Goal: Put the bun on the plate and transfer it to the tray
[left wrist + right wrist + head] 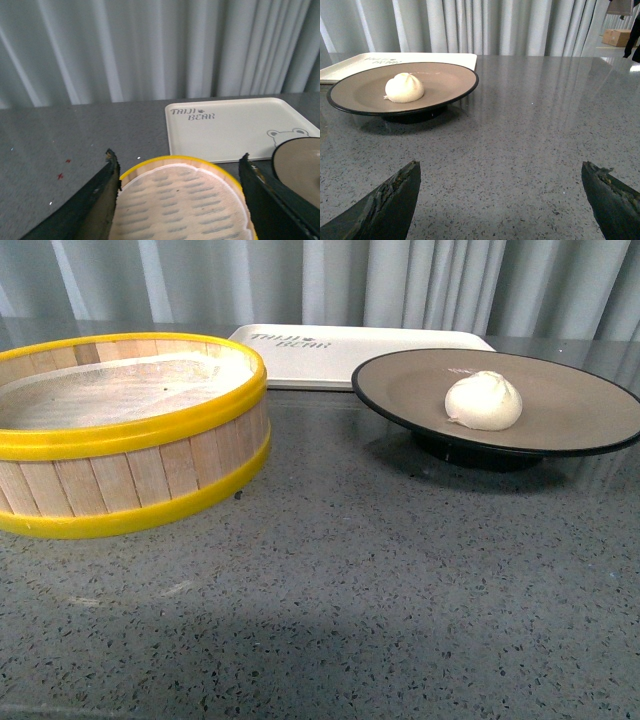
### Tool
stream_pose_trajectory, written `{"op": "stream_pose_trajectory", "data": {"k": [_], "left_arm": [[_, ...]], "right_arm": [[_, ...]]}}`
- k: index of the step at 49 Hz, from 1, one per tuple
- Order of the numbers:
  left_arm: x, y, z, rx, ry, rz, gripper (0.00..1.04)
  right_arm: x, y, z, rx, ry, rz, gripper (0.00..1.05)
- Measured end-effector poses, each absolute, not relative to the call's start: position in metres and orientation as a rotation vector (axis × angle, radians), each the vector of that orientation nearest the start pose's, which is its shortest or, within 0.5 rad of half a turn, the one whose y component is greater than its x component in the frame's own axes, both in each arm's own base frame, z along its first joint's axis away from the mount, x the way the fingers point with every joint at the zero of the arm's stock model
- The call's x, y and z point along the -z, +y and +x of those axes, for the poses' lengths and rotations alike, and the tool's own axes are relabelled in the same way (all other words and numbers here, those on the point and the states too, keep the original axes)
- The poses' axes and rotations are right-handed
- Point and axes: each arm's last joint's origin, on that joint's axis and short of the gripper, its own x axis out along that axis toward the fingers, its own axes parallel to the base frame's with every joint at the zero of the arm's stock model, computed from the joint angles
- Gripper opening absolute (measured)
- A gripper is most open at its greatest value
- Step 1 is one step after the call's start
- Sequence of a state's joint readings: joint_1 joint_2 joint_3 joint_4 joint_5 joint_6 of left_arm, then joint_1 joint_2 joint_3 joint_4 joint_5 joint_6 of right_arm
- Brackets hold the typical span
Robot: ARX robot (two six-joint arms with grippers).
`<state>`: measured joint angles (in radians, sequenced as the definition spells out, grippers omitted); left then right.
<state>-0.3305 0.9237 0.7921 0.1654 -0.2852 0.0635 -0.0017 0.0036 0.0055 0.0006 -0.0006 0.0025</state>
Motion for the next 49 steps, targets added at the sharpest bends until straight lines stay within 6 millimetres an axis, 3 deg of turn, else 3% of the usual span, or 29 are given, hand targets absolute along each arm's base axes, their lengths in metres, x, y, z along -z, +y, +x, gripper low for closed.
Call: {"op": "stream_pose_trajectory", "data": {"k": [4,12,19,32,49], "left_arm": [[-0.311,-0.038,0.185,0.011,-0.038,0.023,0.56],[-0.257,-0.023,0.169,0.011,0.012,0.014,0.22],[-0.241,-0.018,0.159,0.010,0.006,0.004,0.04],[-0.210,-0.003,0.142,0.022,0.011,-0.001,0.04],[-0.188,0.000,0.126,0.001,0.001,-0.002,0.04]], "right_arm": [[-0.165,0.000,0.098,0.001,-0.002,0.002,0.96],[-0.165,0.000,0.098,0.001,-0.002,0.002,0.96],[-0.165,0.000,0.098,0.001,-0.002,0.002,0.96],[-0.165,0.000,0.098,0.001,-0.002,0.002,0.96],[-0.165,0.000,0.098,0.001,-0.002,0.002,0.96]]}}
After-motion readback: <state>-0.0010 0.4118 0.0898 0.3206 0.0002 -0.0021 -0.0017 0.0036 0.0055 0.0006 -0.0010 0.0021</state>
